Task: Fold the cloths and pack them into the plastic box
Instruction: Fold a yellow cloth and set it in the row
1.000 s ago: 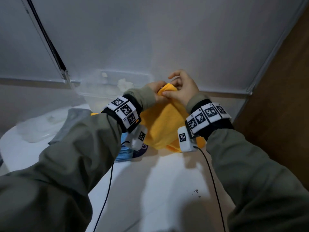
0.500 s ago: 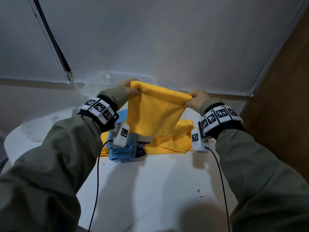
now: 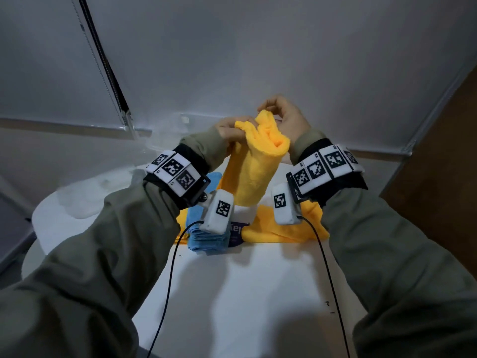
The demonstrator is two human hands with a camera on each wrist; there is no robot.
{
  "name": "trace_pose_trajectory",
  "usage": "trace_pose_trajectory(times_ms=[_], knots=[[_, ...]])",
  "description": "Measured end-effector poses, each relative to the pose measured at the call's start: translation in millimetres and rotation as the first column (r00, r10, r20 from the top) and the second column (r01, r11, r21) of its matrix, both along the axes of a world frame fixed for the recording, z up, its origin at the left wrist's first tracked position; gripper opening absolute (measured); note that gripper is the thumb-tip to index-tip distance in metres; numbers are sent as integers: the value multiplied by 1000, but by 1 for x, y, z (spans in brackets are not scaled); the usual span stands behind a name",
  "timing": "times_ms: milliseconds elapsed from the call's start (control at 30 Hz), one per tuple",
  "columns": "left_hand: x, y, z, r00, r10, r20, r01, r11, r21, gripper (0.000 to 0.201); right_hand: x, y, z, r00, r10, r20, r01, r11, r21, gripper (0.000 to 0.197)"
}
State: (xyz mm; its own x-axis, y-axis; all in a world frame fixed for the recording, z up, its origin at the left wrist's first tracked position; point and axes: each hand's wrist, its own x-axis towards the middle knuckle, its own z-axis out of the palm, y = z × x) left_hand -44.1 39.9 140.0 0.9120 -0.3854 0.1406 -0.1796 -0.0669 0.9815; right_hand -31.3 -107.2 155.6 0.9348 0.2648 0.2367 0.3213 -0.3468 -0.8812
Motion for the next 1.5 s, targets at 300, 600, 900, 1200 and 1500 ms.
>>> trace_pose_trajectory(times_ms=[300,600,900,1200,1500], knots=[[19,74,-11,986,153,60,-152,988,-13,24,-5,46,4,996,88,-2,-85,966,246,8],[15,133,-18,928,370,49,-372,928,24,44,11,98,-3,997,41,-62,-49,991,-124,28],[22,162,-77,766,597,-239,-583,801,136,54,27,173,-76,899,29,-437,-61,996,-60,102],[29,189,-160,681,450,-578,-236,882,408,68,48,193,-138,875,-119,-469,-22,958,-284,104],[28,163,-177,698,613,-371,-160,638,753,68,42,176,-162,924,-334,-185,68,620,-782,48]])
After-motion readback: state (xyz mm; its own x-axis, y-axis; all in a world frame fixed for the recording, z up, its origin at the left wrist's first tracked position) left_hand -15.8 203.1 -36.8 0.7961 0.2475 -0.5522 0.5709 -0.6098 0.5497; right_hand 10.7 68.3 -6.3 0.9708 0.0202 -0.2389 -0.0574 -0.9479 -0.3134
